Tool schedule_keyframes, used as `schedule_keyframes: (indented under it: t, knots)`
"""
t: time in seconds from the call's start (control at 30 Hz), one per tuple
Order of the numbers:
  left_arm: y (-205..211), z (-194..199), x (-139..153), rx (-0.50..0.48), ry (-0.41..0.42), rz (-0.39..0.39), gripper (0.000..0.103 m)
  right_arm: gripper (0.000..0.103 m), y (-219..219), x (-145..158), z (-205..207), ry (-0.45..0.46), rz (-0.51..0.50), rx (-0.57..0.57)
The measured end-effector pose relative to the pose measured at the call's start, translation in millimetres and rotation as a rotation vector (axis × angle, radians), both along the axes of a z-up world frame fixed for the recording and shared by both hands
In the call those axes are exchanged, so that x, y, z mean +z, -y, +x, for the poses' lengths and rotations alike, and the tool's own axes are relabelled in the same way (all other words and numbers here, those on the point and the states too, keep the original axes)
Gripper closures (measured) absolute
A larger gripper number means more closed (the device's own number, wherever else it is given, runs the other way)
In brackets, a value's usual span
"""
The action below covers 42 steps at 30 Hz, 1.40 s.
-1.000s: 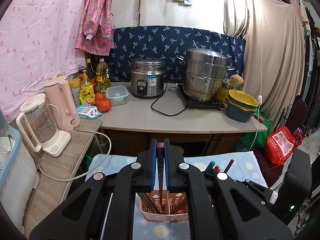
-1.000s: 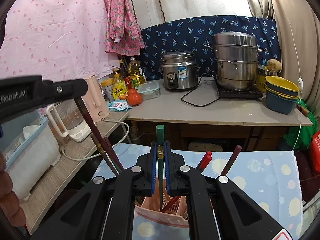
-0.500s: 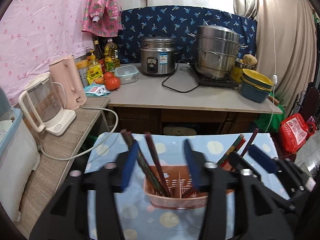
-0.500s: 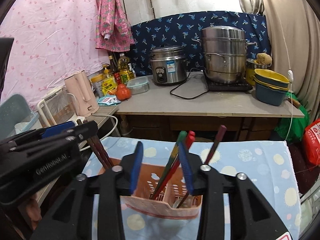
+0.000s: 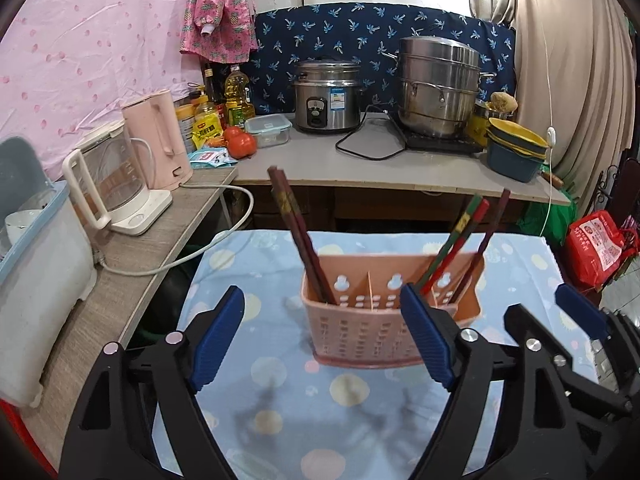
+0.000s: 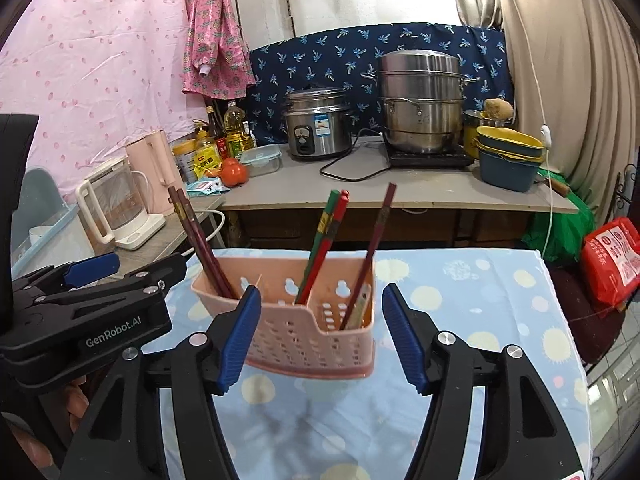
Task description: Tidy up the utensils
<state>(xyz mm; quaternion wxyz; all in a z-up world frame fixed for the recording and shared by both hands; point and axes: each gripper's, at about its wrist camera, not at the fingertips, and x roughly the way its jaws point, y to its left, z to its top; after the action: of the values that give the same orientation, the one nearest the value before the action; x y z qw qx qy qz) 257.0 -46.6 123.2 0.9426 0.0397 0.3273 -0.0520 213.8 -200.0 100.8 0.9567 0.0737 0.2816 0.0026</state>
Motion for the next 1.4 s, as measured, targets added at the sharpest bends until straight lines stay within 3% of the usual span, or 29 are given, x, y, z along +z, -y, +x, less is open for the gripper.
schedule_keyframes:
  t: [0.37, 0.8, 1.03, 1.2, 1.3, 1.33, 1.4]
  knots:
    - [-6.4, -51.6, -23.8, 0.006, -0.046, 0.011, 0.017, 0.036, -9.7, -12.9, -55.6, -0.034, -0.026, -0.028]
    - [-11.6, -83.8, -50.8, 0.019, -0.108, 0.016, 0.011, 0.034, -14.7, -33.4, -92.9, -0.09, -0.055, -0.043]
    - [-16.8, -95.6, -60.1, 0.037, -0.134, 0.007, 0.007, 0.019, -16.1, -38.7, -109.8, -0.083, -0.07, -0.053]
    - [-18.5, -103.3, -65.3, 0.041, -0.147, 0.009, 0.007, 0.018, -18.5, -41.6, -119.2, -0.08, -0.09, -0.055]
    - [-18.9, -106.2, -68.7, 0.048, -0.153, 0.022, 0.007, 0.013, -18.8, -44.0, -122.9, -0.081, -0.091, -0.058]
    - [-19.9, -107.0, -69.8, 0.054, -0.153, 0.027, 0.007, 0.006, -18.1, -45.4, -124.8, -0.079, -0.092, -0.064]
    - [-20.7, -109.7, -73.1, 0.055, -0.156, 0.03, 0.007, 0.007, -18.2, -46.8, -128.2, -0.075, -0.09, -0.069]
